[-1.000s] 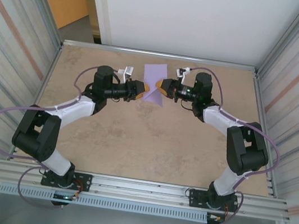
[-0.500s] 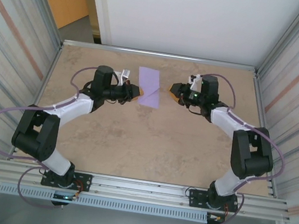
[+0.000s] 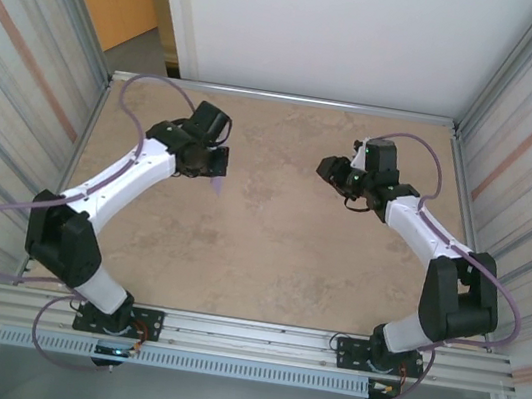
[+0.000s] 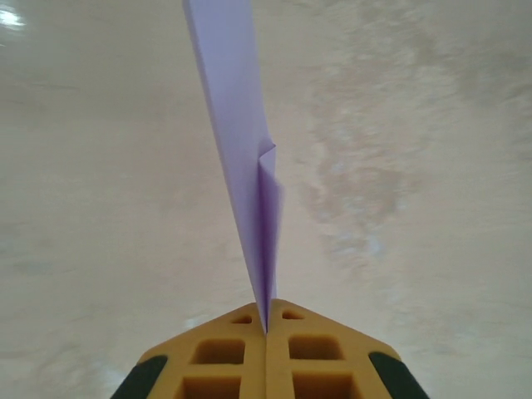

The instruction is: Fold a paper plane with a square sheet of paper (pick it up from the middle)

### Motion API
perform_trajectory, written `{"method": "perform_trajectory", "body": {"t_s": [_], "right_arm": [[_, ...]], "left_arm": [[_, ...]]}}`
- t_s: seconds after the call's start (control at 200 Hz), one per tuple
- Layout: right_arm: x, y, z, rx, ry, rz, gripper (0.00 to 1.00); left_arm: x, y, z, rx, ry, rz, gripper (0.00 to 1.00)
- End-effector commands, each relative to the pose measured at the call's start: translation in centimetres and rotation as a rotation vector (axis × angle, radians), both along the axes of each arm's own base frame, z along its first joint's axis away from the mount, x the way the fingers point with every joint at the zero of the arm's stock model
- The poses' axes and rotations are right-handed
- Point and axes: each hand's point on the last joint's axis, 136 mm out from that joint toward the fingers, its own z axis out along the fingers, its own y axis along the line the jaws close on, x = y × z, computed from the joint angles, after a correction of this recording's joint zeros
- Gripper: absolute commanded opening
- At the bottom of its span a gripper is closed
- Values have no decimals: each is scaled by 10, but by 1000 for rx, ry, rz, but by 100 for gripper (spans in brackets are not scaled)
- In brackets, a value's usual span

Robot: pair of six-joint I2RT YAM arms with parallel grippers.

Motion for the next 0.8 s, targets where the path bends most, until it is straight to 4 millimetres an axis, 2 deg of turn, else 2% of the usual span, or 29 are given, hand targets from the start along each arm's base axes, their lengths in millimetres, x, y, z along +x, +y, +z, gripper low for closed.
{"method": "perform_trajectory", "body": {"t_s": [0.0,0.08,0.165,0.281,0.351,0.431,0.571,0.687,0.792], "right_arm": [[1,-10,10,-54,-37,-29,42],[0,-15,7,-57,-28,-53,42],[0,-21,4,-52,-19,-77,41],[-1,-26,0,-49,-5,-101,41],[-2,-29,-3,-49,5,-113,41],[-3,-32,-5,-40,17,-123,40],[-4,-32,-8,-37,27,-118,40],[-4,-28,-12,-30,38,-95,40],[-5,-15,-17,-32,48,-49,40]], "left_arm": [[-12,45,-13,399,63,39,1],[-9,38,-18,487,68,29,1],[-7,22,-29,525,81,8,2],[-7,-8,-56,492,129,-26,2],[-10,-35,-75,391,177,-68,9],[-13,-63,-91,256,215,-102,12],[-19,-98,-110,-4,281,-143,20],[-20,-115,-108,-234,318,-177,30],[-16,-120,-91,-436,305,-183,40]]}}
